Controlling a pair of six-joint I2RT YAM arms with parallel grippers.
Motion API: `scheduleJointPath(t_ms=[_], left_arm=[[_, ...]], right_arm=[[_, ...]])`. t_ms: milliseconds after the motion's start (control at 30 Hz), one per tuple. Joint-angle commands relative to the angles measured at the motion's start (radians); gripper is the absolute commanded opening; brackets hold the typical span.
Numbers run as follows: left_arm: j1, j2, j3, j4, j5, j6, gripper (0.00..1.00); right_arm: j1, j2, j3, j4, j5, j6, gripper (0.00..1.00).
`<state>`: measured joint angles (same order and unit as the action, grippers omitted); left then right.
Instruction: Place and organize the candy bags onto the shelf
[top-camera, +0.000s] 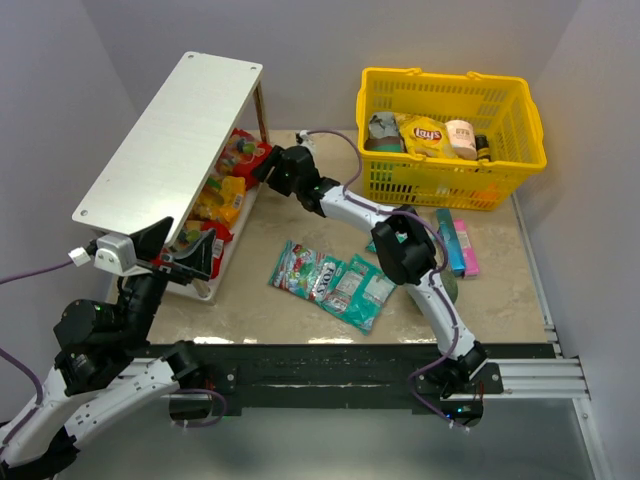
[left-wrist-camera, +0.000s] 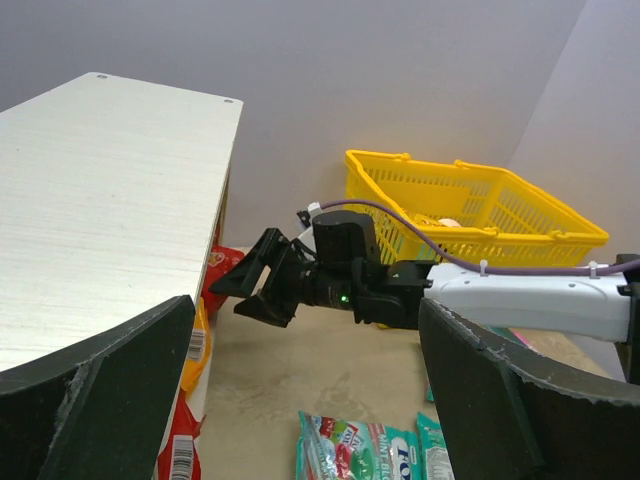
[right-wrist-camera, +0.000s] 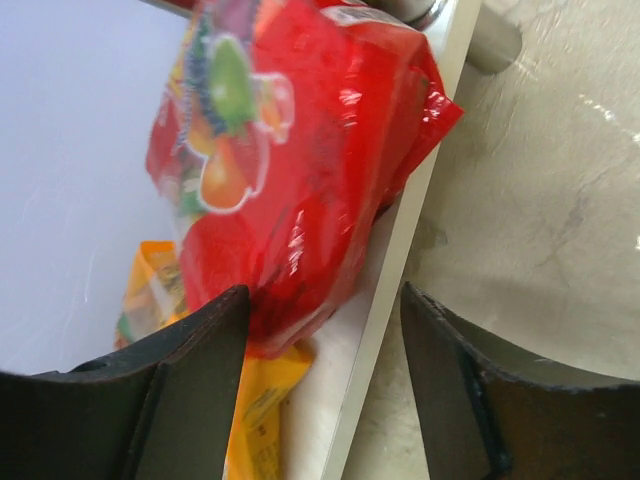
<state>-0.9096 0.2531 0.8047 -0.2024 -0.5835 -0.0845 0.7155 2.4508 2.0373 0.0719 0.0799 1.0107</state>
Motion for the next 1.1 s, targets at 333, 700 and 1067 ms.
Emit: scheduleJointPath(t_ms=[333,700,1067], left_arm=[[0.006,-0.015,-0.007,0.04,-0.021,0.015,1.0],[0.006,-0.006,-0.007,0.043,-0.016,0.017,1.0],[0.014,0.003,-0.006,0.041,-0.009,0.009,0.99]], right_arm=[[0.002,0.042,0.089,0.056,-0.078,-0.063,0.14],[-0.022,0.054,0.204,-0.055,-0.262,-0.363,0.0],[-0.03,0.112,0.3,-0.069,-0.538,-0.48,0.0]])
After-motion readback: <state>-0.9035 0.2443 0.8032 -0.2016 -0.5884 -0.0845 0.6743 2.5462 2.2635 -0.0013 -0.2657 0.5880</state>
